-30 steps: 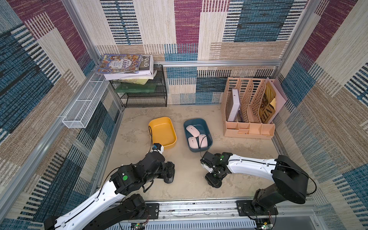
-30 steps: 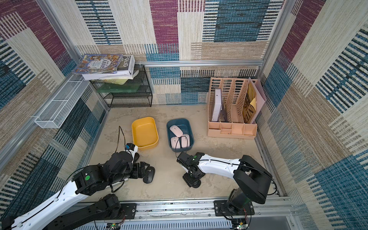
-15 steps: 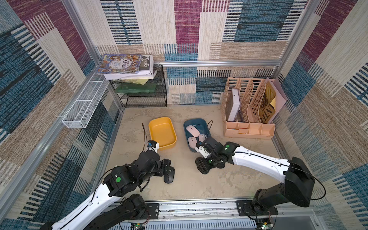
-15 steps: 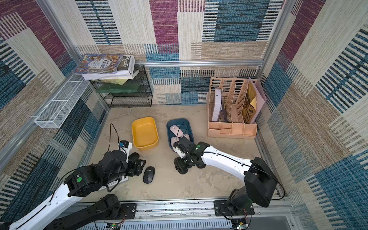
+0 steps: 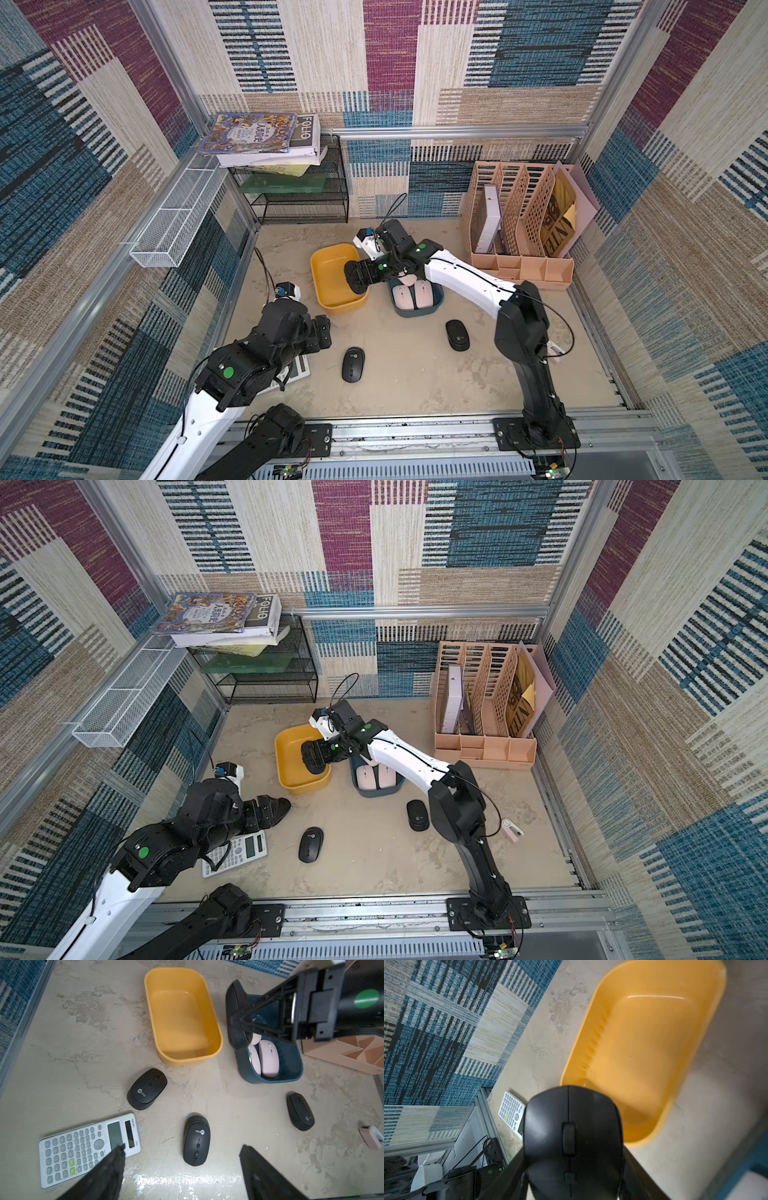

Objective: Place the mice by color into the storage box
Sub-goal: Place the mouse in the storage box.

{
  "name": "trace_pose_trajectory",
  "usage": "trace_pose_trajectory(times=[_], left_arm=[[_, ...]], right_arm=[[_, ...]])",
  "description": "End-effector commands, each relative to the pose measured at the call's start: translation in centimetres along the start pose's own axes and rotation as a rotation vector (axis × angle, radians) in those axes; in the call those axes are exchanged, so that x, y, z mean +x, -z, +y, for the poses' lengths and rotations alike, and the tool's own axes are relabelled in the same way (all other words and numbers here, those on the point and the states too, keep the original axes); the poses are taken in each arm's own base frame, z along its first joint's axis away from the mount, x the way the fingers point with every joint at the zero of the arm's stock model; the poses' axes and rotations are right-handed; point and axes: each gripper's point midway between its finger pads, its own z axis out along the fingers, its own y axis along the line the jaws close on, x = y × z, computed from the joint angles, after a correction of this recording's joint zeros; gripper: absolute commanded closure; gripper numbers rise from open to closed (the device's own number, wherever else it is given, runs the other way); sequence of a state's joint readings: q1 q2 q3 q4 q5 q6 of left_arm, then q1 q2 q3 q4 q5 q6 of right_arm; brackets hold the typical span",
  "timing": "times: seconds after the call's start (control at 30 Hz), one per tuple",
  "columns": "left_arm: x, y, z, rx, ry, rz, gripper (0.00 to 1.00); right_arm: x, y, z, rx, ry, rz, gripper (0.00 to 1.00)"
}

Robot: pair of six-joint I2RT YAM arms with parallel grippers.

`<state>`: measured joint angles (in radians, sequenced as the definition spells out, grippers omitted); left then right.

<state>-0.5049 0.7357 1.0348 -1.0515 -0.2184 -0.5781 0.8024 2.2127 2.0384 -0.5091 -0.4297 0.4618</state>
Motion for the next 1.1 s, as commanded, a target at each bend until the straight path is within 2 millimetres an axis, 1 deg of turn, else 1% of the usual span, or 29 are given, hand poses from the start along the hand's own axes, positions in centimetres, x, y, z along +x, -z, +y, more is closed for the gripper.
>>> trace_pose_trajectory(times=[0.0,0.07,0.17,0.2,0.27,0.37,0.47,0.57,0.67,0.87,1.0,1.07], left_arm=[[0.3,-0.3,-0.1,0.016,0.003,0.025,0.1],[0.3,-0.5,-0.2,0.025,0.012,0.029,0.09],[0.2,-0.8,-0.2,0.032,0.017,0.03,0.1],[0.2,-0.8,-0.3,0.034,0.018,0.03,0.1],[0.2,-0.9,-0.3,0.036,0.014,0.035,0.1],[0.3,-1.0,-0.4,0.037,0.015,0.041,0.1],[0.4,-1.2,-0.4,0.044,0.021,0.042,0.1],[0.5,-1.4,-0.7,0.053,0.024,0.049,0.11],[0.5,-1.6,-0.9,0.063,0.027,0.055,0.11],[0.5,-1.8,-1.4,0.084,0.033,0.057,0.12],[0.7,-1.8,-1.5,0.095,0.032,0.061,0.12],[0.9,-1.9,-1.5,0.099,0.034,0.067,0.12]], right_arm=[[-0.1,-2.7,-0.1,-0.047,-0.049,0.045,0.54],[-0.4,-4.5,-0.7,-0.049,-0.065,0.049,0.54],[-0.2,-6.7,-2.1,-0.033,-0.098,0.054,0.54],[0.0,-7.2,-2.6,-0.023,-0.108,0.055,0.54],[0.6,-8.0,-4.1,0.032,-0.122,0.06,0.54],[1.6,-8.4,-6.5,0.139,-0.135,0.077,0.54],[2.8,-8.3,-8.1,0.244,-0.129,0.1,0.54],[4.1,-7.9,-9.2,0.337,-0.127,0.133,0.54],[5.4,-7.3,-9.3,0.401,-0.12,0.155,0.53],[8.1,-6.4,-7.4,0.431,-0.121,0.194,0.51],[9.0,-5.4,-6.8,0.453,-0.129,0.193,0.48],[8.8,-5.0,-6.9,0.467,-0.125,0.182,0.47]])
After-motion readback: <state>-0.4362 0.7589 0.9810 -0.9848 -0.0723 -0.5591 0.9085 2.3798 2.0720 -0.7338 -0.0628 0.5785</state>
